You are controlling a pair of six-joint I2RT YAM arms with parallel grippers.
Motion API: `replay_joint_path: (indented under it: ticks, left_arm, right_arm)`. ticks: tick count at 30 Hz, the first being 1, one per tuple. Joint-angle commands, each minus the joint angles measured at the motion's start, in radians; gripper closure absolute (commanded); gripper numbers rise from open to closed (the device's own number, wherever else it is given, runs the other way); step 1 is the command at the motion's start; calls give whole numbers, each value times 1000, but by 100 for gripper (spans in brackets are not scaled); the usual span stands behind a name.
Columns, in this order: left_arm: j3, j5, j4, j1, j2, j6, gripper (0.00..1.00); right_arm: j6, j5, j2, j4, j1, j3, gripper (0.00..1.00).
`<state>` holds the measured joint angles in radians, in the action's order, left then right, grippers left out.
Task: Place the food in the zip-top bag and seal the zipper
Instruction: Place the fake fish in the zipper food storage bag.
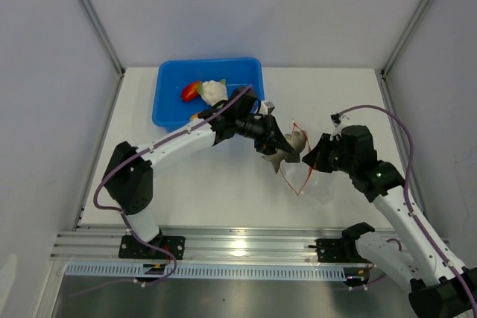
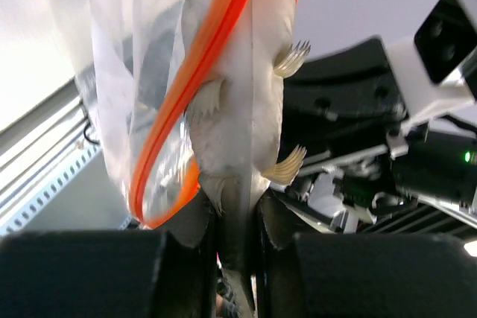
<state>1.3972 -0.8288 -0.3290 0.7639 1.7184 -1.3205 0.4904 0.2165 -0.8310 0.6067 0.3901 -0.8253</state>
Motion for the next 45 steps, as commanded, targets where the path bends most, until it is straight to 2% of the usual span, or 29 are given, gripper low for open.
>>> replay_joint_path:
  ticks: [1, 11, 23, 31, 37, 45]
  left_arm:
    - [77, 46, 54, 14, 52, -5, 100]
    - [103, 92, 48, 18, 102, 101, 99]
    - [92, 120, -113, 17, 101, 239, 99]
    - [91, 126, -87, 15, 107, 204, 99]
    - [186, 183, -145, 9, 142, 224, 99]
    - [210, 241, -150, 5, 171, 228, 99]
  right_arm:
    - [63, 21, -13, -22, 4, -8, 100]
    - [117, 43, -33, -2, 6, -40, 100]
    - [105, -11, -49, 30, 1, -90, 100]
    - [146, 29, -102, 5, 3, -133, 100]
    - [227, 40, -122, -2, 3, -126, 100]
    - [322, 46, -131, 7, 4, -121, 100]
